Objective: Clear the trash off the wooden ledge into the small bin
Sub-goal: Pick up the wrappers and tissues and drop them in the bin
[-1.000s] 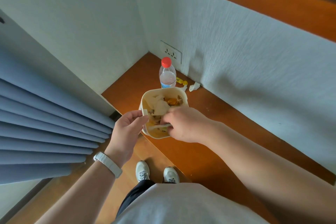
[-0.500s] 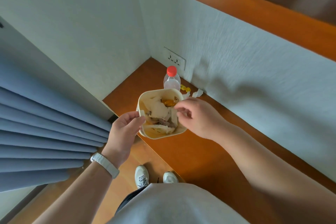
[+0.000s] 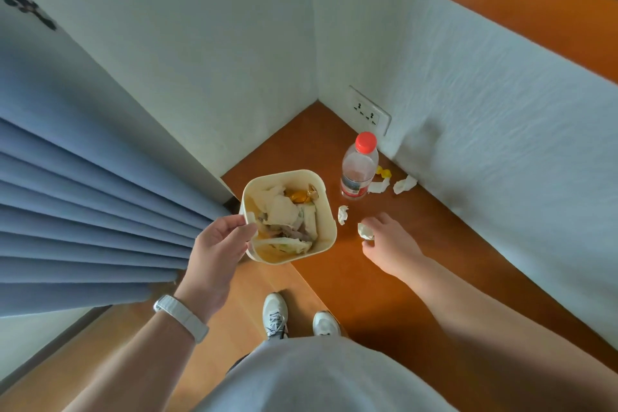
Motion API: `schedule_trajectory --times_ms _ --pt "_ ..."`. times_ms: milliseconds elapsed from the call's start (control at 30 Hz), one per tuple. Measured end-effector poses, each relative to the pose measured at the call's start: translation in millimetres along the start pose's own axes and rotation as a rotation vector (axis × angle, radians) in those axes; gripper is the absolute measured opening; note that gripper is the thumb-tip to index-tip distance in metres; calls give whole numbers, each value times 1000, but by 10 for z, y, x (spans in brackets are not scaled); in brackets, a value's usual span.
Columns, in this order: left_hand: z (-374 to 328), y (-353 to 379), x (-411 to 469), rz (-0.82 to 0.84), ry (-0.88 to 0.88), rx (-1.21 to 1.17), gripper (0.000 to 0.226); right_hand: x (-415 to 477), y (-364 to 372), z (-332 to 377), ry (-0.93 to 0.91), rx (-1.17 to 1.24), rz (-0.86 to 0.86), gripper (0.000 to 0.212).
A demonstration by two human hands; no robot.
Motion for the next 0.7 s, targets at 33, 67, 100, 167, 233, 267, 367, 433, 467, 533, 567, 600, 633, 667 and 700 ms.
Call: schedule_trajectory --times_ms 33,67,100,167,233,267,367,433,467,533,567,600,633,667,700 --pt "3 -16 2 -1 -2 0 13 26 23 12 6 -31 6 35" --pt "6 -30 3 0 -5 -1 12 48 40 20 14 -57 14 32" --pt "5 -44 3 0 -7 -3 11 69 51 26 23 -69 21 28" --pt "-1 -73 8 -7 -12 -6 10 107 61 41 34 -73 36 22" --pt "-11 -97 24 -11 -12 -8 10 133 43 67 37 -66 38 18" --pt "-16 -102 33 -8 -12 -9 10 137 16 84 39 -54 29 17" --pt "-25 -99 69 12 -11 -2 10 126 -141 179 45 27 -3 12" --pt "-25 -90 86 27 -14 9 9 84 -304 293 33 123 -32 12" --pt "-26 -81 94 35 -17 14 9 48 -406 367 7 170 -64 13" --pt "-20 -62 113 45 -26 29 10 -47 -634 537 -73 243 -157 16" --pt "-23 -53 118 52 -28 41 10 -112 -760 633 -115 259 -210 15" --pt "-26 -44 121 60 -30 56 11 -178 -879 735 -160 258 -252 14" --pt "-30 -37 124 72 -32 70 12 -239 -984 843 -202 251 -278 14" --pt "-34 -30 126 85 -32 80 13 -297 -1073 950 -241 244 -285 14" --pt "-39 -25 125 98 -32 80 13 -345 -1140 1055 -275 236 -280 15"
Point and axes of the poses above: each hand's wrist, its own x-axis towards the middle knuckle, its own y-axis out of the palm, z = x × y, the point moved 5 cm from there along x, towards the middle knuckle, and after that the axes turned 13 degrees about z, right-handed, at the moved point
